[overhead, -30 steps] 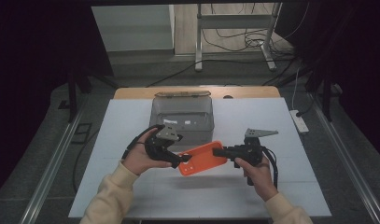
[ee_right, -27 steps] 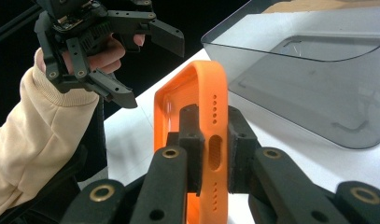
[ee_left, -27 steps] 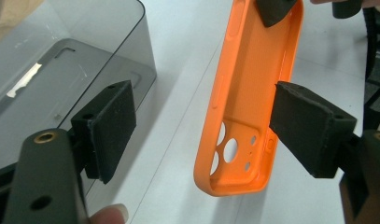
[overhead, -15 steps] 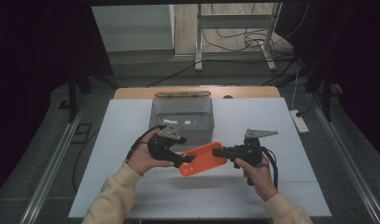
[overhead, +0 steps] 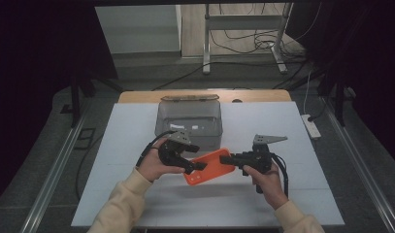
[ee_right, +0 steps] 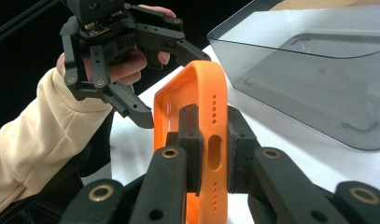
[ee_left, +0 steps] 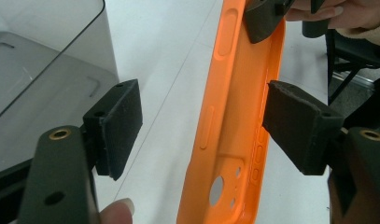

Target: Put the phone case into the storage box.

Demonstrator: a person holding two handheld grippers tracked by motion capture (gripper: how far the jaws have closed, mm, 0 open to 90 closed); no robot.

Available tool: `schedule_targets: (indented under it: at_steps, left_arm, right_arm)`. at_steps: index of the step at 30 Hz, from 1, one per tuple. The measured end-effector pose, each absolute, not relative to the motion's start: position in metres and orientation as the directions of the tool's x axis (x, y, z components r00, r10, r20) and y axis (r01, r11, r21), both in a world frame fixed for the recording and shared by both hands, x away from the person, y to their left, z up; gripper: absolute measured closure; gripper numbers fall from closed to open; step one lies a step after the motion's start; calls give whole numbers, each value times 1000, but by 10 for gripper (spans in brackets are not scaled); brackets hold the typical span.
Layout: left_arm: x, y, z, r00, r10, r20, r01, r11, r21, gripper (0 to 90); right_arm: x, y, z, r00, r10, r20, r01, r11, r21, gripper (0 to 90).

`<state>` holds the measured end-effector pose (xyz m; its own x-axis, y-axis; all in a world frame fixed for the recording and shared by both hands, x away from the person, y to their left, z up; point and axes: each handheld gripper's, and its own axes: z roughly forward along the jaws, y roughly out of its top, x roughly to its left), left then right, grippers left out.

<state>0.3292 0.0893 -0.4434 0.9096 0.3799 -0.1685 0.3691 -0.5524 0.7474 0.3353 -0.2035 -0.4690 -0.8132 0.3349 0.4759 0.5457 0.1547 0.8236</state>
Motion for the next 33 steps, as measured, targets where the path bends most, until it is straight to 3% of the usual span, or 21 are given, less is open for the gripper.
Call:
schedule_targets:
  at_steps: [7,22,29,33]
  left_arm:
    - [332,87,-448,909,364,-203,385,-546,745,313]
    - [333,82,-452,918,315,-243,387,-564,730,670]
    - [334,84,-452,916,281,-287,399,-567,720,775]
    - [334,85,-451,916,272,-295,400,-574,714,790]
  right_arm:
    - [335,-204,-469,-816,329,475,542,151,826,798]
    - [335,-202,-472,-822,318,472,538,163,827,798]
    - [336,-203,-472,-827,317,465,529,157,834,793]
    - [336,-202,-472,-828,314,465,529,161,833,787]
